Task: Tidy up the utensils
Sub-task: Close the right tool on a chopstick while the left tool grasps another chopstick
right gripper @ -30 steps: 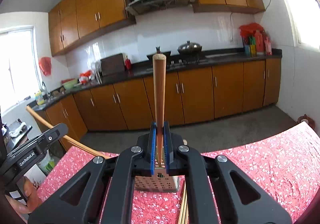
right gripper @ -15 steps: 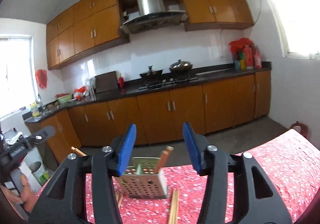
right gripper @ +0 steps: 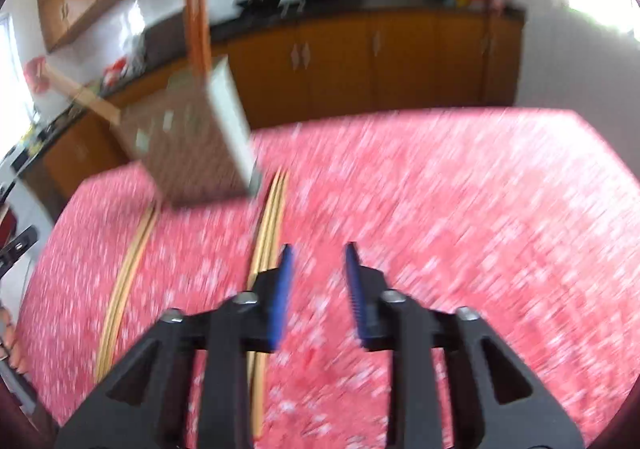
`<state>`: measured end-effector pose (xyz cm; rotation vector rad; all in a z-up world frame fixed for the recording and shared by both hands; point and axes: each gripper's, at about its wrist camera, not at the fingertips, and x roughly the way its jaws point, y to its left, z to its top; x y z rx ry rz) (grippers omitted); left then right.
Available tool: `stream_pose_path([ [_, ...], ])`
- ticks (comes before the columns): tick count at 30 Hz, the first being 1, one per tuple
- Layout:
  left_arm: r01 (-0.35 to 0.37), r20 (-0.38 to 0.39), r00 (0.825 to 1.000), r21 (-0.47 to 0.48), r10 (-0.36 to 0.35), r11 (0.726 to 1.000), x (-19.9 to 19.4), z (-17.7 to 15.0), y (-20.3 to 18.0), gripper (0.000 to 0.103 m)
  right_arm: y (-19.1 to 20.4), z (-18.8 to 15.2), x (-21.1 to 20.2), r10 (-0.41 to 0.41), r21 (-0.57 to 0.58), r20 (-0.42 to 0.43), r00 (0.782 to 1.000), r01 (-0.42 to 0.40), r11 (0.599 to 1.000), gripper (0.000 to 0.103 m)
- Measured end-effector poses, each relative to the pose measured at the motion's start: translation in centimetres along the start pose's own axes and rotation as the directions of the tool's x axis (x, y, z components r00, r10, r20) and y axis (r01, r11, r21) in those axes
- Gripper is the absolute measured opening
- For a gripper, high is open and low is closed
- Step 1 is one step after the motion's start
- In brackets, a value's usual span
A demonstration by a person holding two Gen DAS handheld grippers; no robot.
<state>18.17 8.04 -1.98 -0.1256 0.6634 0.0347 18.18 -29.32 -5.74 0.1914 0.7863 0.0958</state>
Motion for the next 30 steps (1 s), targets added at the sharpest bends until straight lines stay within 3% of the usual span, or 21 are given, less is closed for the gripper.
stream_pose_path([
  [3, 0.029, -0.044, 0.999, 0.008, -0.029, 1.0, 0.9, -1.8, -0.5, 0.068, 1.4, -1.6, 1.6, 0.033, -0.013, -0.064, 0.997, -0.034, 0.999, 0.017],
  [11, 0.089, -0.104, 0.991, 0.077, -0.081, 0.993, 1.7, -3.9, -3.8, 0.067, 2.7, -3.1, 3.3, 0.036, -0.032, -0.116, 0.993, -0.04, 0.999, 0.015],
  [17, 0.118, -0.146, 0.984, 0.139, -0.097, 0.983, 2.2, -4.6, -5.5, 0.048, 2.4, -3.2, 2.7, 0.068, -0.033, -0.11, 0.992, -0.072, 0.997, 0.015],
  [20, 0.127, -0.173, 0.979, 0.129, -0.104, 0.983, 2.7, -5.0, -5.7, 0.044, 3.0, -3.5, 3.1, 0.01, -0.076, -0.112, 0.994, -0.018, 0.997, 0.013],
  [21, 0.13, -0.181, 0.978, 0.124, -0.107, 0.984, 2.8, -5.1, -5.6, 0.044, 2.9, -3.5, 3.4, -0.014, -0.072, -0.119, 0.993, 0.006, 0.997, 0.008],
  [26, 0.144, -0.217, 0.969, 0.12, -0.116, 0.982, 3.4, -5.6, -5.9, 0.04, 1.6, -3.2, 3.3, -0.037, -0.04, -0.108, 0.993, 0.033, 0.999, 0.008],
  [30, 0.139, -0.251, 0.963, 0.128, -0.104, 0.982, 4.3, -6.0, -6.4, 0.024, 1.8, -3.4, 3.2, -0.054, -0.07, -0.101, 0.993, 0.047, 0.996, 0.008],
])
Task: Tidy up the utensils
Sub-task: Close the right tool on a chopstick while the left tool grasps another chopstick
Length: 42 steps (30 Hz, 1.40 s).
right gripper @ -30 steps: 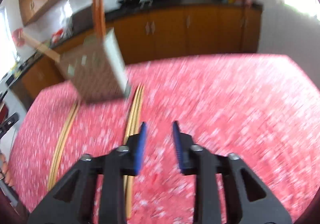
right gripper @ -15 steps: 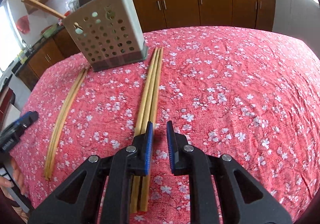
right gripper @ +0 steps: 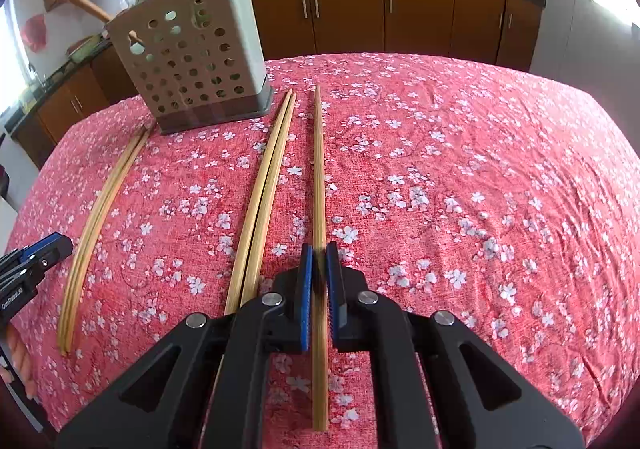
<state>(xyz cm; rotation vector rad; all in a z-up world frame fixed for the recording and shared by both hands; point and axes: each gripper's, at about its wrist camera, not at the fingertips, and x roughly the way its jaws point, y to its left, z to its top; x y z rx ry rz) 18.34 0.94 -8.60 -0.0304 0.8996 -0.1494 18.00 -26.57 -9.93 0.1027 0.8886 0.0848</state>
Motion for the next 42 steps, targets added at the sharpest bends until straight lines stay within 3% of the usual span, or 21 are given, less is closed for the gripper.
stream_pose_path([
  [8, 0.049, 0.003, 0.999, -0.035, -0.049, 0.998, -0.1, -0.2, 0.4, 0.021, -0.1, -0.1, -0.1, -0.001, -0.01, 0.003, 1.0, 0.001, 1.0, 0.008],
  [11, 0.051, 0.0, 0.999, -0.006, -0.051, 0.999, -0.2, -0.2, -0.1, 0.021, 0.0, -0.1, 0.0, -0.007, -0.018, 0.005, 1.0, 0.008, 1.0, 0.008],
  [17, 0.022, -0.022, 1.0, 0.038, -0.021, 0.999, 0.4, -0.2, -0.9, 0.02, 0.2, -0.1, 0.1, -0.011, -0.022, 0.005, 1.0, 0.011, 1.0, 0.008],
  [23, -0.034, -0.023, 0.999, 0.04, 0.035, 0.999, 1.1, 0.1, -0.6, 0.008, 0.7, -0.3, 0.2, -0.023, -0.051, 0.016, 1.0, 0.024, 0.998, 0.008],
  [30, -0.114, -0.024, 0.993, -0.053, 0.113, 0.992, 1.6, 1.5, 4.0, 0.008, -2.1, 0.6, 0.5, -0.086, 0.007, 0.025, 0.996, 0.086, 0.996, 0.008],
  [34, -0.093, -0.013, 0.996, -0.092, 0.092, 0.991, 1.5, 1.7, 6.2, 0.009, -3.5, 0.7, 0.6, -0.084, 0.047, 0.026, 0.996, 0.082, 0.995, 0.008],
  [42, -0.069, 0.007, 0.997, -0.117, 0.071, 0.991, 0.9, 1.2, 6.5, 0.009, -3.3, 0.6, 0.7, -0.082, 0.042, 0.025, 0.996, 0.081, 0.996, 0.008],
])
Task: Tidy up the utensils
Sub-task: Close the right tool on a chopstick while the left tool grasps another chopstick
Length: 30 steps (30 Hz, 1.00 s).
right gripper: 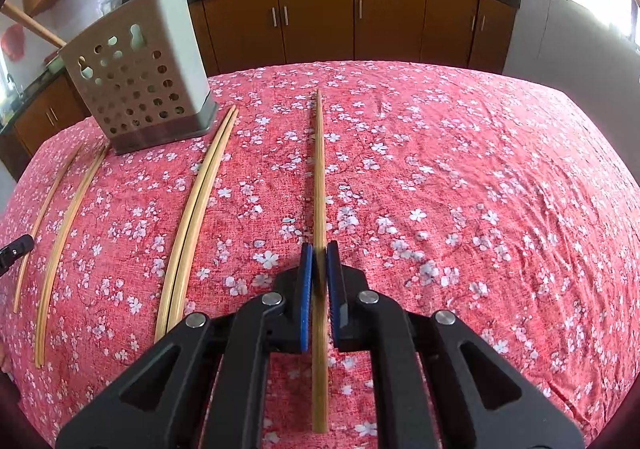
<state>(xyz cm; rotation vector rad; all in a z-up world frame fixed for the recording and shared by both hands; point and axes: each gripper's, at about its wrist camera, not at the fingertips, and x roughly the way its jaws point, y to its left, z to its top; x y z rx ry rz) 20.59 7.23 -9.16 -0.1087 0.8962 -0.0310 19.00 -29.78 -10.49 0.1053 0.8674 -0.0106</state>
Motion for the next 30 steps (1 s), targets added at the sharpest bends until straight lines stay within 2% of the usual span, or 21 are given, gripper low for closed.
stream_pose_path([
  [8, -0.017, -0.001, 1.0, 0.01, 0.017, 1.0, -0.2, -0.11, -0.16, 0.009, -0.09, 0.01, -0.06, -0.004, -0.004, 0.0, 1.0, 0.004, 1.0, 0.009],
  [30, 0.01, 0.0, 1.0, -0.015, -0.01, 1.0, -0.19, -0.04, 0.26, 0.01, -0.09, 0.03, -0.05, 0.0, 0.0, -0.001, 1.0, 0.0, 1.0, 0.009],
])
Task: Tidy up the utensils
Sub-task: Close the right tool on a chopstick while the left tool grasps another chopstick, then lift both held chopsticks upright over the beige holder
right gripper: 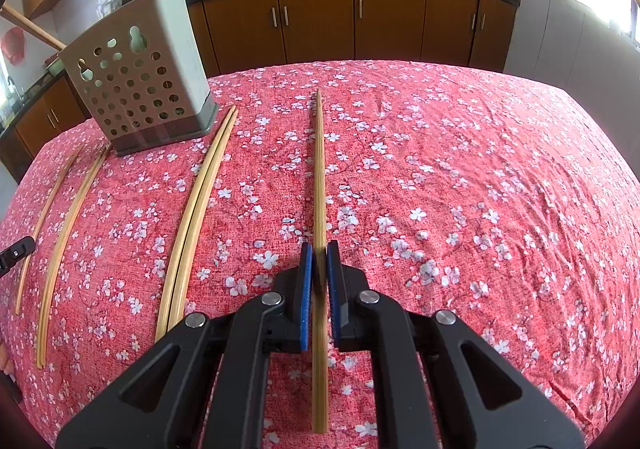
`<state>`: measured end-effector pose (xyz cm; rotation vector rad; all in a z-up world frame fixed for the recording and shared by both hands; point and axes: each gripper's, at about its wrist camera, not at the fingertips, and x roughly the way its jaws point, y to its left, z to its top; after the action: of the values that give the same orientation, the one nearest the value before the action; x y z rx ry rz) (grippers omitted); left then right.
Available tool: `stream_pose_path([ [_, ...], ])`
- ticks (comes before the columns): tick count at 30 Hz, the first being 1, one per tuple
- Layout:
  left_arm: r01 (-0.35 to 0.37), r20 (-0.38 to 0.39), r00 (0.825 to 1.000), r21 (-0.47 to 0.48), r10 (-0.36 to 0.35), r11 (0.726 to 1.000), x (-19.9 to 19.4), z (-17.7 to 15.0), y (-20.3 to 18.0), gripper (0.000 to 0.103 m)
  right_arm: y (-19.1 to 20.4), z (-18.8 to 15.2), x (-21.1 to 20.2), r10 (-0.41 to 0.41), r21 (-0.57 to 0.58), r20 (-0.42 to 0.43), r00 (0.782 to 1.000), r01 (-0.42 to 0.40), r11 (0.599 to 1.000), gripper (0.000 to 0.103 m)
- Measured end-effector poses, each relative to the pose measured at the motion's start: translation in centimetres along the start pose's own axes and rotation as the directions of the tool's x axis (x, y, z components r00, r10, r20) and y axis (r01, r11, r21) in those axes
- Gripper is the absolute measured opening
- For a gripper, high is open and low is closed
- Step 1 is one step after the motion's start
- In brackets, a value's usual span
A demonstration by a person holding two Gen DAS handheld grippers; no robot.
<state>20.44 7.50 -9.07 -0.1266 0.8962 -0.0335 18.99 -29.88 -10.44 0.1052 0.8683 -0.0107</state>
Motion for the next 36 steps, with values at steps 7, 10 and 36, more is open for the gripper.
stream_pose_path([
  [7, -0.001, 0.0, 1.0, 0.0, 0.001, 1.0, 0.0, 0.0, 0.0, 0.01, 0.0, 0.0, 0.0, 0.001, 0.001, 0.0, 1.0, -0.001, 1.0, 0.009],
  [10, -0.001, 0.0, 1.0, 0.0, 0.001, 1.0, 0.0, 0.0, 0.0, 0.01, -0.1, 0.0, 0.0, 0.001, 0.001, 0.0, 1.0, -0.001, 1.0, 0.009],
  [36, -0.047, 0.0, 0.999, 0.049, 0.047, 0.998, -0.4, -0.5, -0.9, 0.008, -0.4, -0.9, -1.0, 0.008, 0.022, 0.001, 1.0, -0.008, 1.0, 0.011],
])
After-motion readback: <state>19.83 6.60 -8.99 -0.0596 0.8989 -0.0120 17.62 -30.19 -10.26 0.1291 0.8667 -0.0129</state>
